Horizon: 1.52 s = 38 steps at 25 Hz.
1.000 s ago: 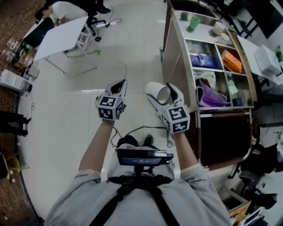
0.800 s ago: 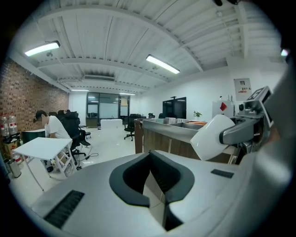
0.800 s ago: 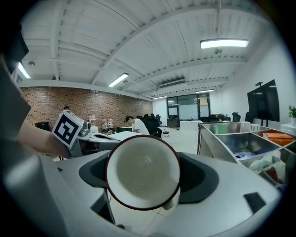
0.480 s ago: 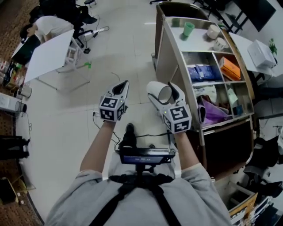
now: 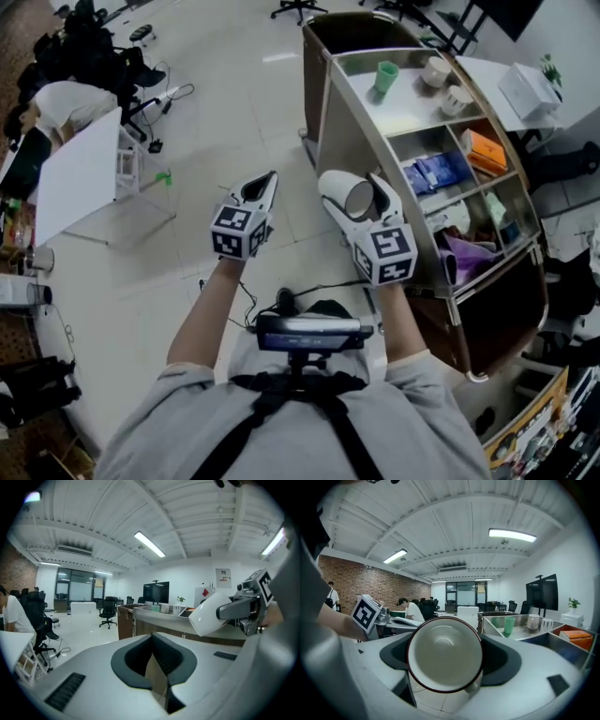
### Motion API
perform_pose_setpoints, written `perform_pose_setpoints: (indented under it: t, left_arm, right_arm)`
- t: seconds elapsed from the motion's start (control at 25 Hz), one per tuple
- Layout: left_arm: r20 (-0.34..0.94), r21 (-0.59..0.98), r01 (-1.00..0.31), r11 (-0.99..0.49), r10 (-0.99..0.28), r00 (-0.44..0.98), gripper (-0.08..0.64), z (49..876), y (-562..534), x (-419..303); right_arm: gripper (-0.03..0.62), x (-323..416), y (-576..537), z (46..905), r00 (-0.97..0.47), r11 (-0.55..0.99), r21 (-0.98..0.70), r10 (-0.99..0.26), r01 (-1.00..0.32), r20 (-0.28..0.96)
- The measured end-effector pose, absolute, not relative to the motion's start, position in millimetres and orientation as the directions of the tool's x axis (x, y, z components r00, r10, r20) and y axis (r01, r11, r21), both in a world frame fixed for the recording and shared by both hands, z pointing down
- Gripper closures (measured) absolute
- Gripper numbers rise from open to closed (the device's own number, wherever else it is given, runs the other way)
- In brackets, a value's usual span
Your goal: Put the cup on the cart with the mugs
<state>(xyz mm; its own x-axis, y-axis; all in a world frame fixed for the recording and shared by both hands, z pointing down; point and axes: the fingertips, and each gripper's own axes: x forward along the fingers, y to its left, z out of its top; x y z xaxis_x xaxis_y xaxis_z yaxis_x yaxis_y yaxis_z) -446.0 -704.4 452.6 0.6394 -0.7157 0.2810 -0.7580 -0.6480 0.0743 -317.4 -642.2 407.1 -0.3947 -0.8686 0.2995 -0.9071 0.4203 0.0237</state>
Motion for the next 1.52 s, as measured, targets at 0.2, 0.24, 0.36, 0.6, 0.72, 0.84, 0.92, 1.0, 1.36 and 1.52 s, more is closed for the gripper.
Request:
perform_pose_setpoints:
  t: [0.2,0.24,0.36,0.6,0.72,0.84,0.92,1.0,1.36,1.52]
  left_arm:
    - [0.263,0.092,-0.696,-0.712,-0.656,0.707,0.557,443,-739,-427]
    - [0.259,0.095,-0.683,-0.724,-0.644,0.72,0.557,440,-745,-421]
    - [0.241,0.1,-0.653,-0.751,-0.618,0.748,0.557,432,-766,-400]
    - [0.217,0.092,-0.601,-0.794,-0.574,0.79,0.557,416,-804,-354]
    - [0.21,0.078,-0.579,-0.811,-0.555,0.805,0.557,408,-824,-329]
    - [0.192,0.063,-0.56,-0.826,-0.54,0.819,0.557,394,-842,-302]
    - [0.175,0.049,-0.546,-0.837,-0.531,0.829,0.557,383,-852,-284]
    - [0.161,0.036,-0.528,-0.848,-0.516,0.841,0.557,373,-859,-265]
    - [0.167,-0.002,-0.412,-0.911,-0.406,0.898,0.557,355,-888,-185]
    - [0.186,0.007,-0.35,-0.937,-0.343,0.921,0.557,359,-902,-157]
  right_arm:
    - [0.173,-303,-670,386,-0.313,0.341,0.049,-0.903,-0.939,0.294]
    - [0.173,-298,-675,381,-0.298,0.327,0.052,-0.909,-0.944,0.293]
    - [0.173,-282,-694,368,-0.262,0.29,0.062,-0.923,-0.955,0.281]
    - [0.173,-242,-735,348,-0.211,0.236,0.076,-0.945,-0.969,0.25]
    - [0.173,-218,-754,338,-0.185,0.208,0.074,-0.953,-0.975,0.24]
    - [0.173,-191,-773,330,-0.164,0.191,0.088,-0.955,-0.978,0.249]
    - [0.173,-175,-787,328,-0.156,0.188,0.101,-0.952,-0.977,0.262]
    - [0.173,-158,-800,328,-0.143,0.184,0.124,-0.949,-0.975,0.281]
    - [0.173,-91,-860,346,-0.064,0.181,0.224,-0.892,-0.958,0.448]
    - [0.173,-73,-891,363,-0.034,0.201,0.253,-0.842,-0.946,0.538]
